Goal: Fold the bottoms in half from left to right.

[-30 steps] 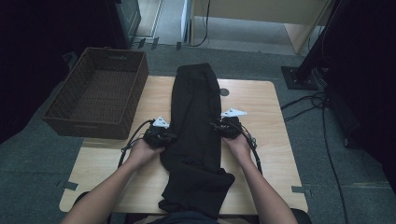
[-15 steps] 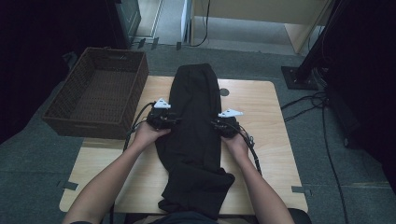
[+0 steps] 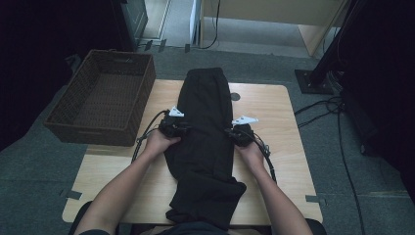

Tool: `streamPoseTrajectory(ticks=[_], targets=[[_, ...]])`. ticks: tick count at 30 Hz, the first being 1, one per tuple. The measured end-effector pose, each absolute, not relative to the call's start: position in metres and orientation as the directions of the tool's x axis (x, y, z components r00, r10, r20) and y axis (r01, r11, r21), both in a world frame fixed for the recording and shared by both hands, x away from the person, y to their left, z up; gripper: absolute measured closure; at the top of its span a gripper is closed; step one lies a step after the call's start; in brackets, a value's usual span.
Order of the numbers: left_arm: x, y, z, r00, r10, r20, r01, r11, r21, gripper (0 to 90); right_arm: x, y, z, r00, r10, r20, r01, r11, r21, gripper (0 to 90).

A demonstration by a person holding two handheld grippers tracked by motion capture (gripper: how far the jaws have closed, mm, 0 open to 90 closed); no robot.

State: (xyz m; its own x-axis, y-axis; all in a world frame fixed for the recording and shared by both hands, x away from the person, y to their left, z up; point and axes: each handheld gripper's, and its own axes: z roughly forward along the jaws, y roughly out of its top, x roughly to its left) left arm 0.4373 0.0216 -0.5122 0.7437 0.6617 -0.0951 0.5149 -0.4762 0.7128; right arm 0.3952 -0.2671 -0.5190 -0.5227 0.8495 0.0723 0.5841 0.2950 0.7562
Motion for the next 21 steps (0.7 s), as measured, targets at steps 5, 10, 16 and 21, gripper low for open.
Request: streamPoseTrajectory(ticks=[5, 10, 16, 21], targets=[[0.412, 0.022, -0.512, 0.75, 0.651, -0.116, 0.522, -0.476, 0.708, 68.8, 0.37, -0.27, -0.519, -0.532, 0.843, 0.075, 0.584, 0.302, 0.753, 85.8], [0.389, 0.023, -0.51, 0.761, 0.633, -0.141, 0.533, -0.486, 0.693, 67.3, 0.344, -0.275, -0.518, -0.552, 0.824, 0.129, 0.604, 0.289, 0.743, 84.6], [0.389, 0.028, -0.5, 0.764, 0.625, -0.16, 0.518, -0.447, 0.729, 67.7, 0.339, -0.281, -0.512, -0.561, 0.817, 0.131, 0.589, 0.283, 0.757, 81.7], [0.416, 0.021, -0.484, 0.777, 0.618, -0.118, 0.48, -0.46, 0.747, 68.6, 0.362, -0.275, -0.489, -0.568, 0.815, 0.115, 0.549, 0.271, 0.791, 80.3]])
